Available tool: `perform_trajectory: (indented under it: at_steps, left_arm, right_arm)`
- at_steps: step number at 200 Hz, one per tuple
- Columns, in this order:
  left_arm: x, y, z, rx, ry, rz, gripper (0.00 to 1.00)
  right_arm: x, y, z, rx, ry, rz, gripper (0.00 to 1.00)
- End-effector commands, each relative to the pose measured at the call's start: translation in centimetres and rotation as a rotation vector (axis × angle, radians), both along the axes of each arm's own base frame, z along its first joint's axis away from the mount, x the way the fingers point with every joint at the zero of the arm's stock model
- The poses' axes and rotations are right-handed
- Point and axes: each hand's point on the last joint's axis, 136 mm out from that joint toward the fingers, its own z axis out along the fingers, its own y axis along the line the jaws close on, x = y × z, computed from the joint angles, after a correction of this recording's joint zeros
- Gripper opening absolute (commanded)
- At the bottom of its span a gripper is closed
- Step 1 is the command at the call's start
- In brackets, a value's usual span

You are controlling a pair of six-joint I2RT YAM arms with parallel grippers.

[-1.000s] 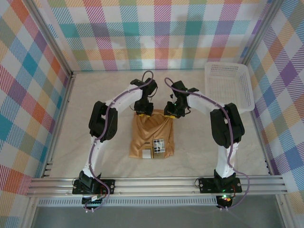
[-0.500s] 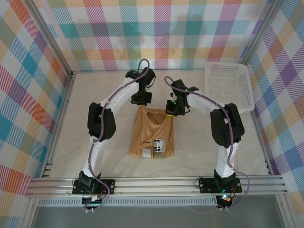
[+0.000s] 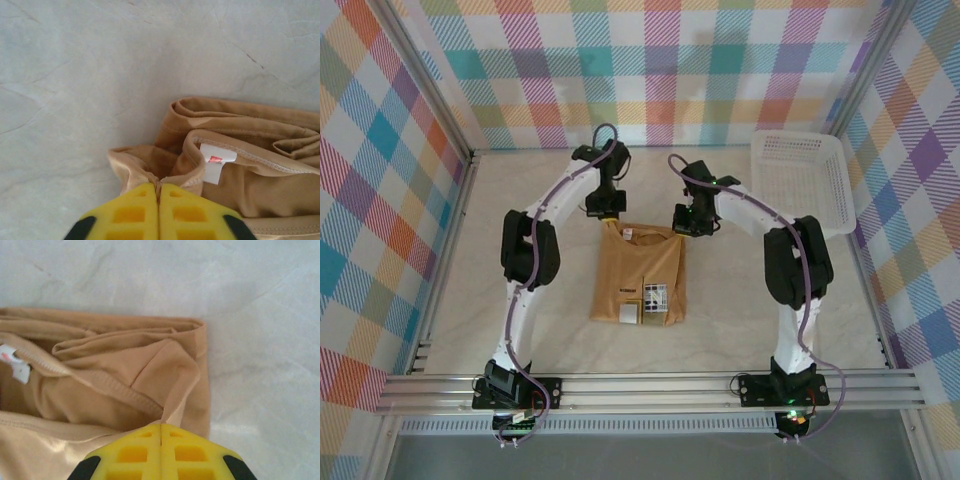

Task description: Fold the inside-out t-shirt

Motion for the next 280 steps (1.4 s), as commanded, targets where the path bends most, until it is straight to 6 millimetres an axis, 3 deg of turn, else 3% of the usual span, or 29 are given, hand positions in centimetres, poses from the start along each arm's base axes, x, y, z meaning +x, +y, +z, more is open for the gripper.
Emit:
perform_trajectory:
  at_steps: [1, 13, 38, 57, 84, 132, 207, 241, 280]
  left_arm:
    - [1.1, -0.6, -0.5, -0.034, -0.013, 0.027, 0.25]
    - [1.6, -0.3, -0.3, -0.022, -0.031, 0.029, 0.32]
    - [1.8, 1.8, 2.0, 0.063, -0.113, 0.035, 0.63]
    - [1.3, 3.4, 4.3, 0.086, -0.182, 0.049, 0.70]
    - [-0.2, 4.7, 7.0, -0.004, -0.273, 0.079, 0.75]
    - [-2.8, 6.3, 6.7, -0.200, -0.297, 0.147, 0.76]
    - [-4.1, 6.9, 3.7, -0.314, -0.239, 0.185, 0.69]
    - [-3.1, 5.1, 1.7, -0.440, -0.186, 0.173, 0.70]
    - [-2.5, 2.5, -0.8, -0.510, -0.136, 0.131, 0.71]
  right_arm:
    - [1.1, -1.0, -2.1, -0.055, 0.022, -0.003, 0.01]
    - [1.3, -0.6, -2.1, -0.040, 0.030, 0.009, 0.10]
    - [0.8, 0.1, 0.1, 0.019, -0.005, 0.040, 0.51]
    - [-0.3, 0.3, 1.2, 0.058, -0.039, 0.088, 0.75]
    - [-2.0, 0.1, -0.1, 0.064, -0.018, 0.140, 0.86]
    - [-1.2, 0.3, -3.3, 0.040, 0.020, 0.147, 0.85]
    - [0.8, 1.3, -4.4, 0.042, 0.017, 0.158, 0.44]
    - [1.0, 1.3, -4.6, 0.037, 0.011, 0.174, 0.27]
    - [1.2, 2.2, -4.5, 0.078, 0.009, 0.195, 0.31]
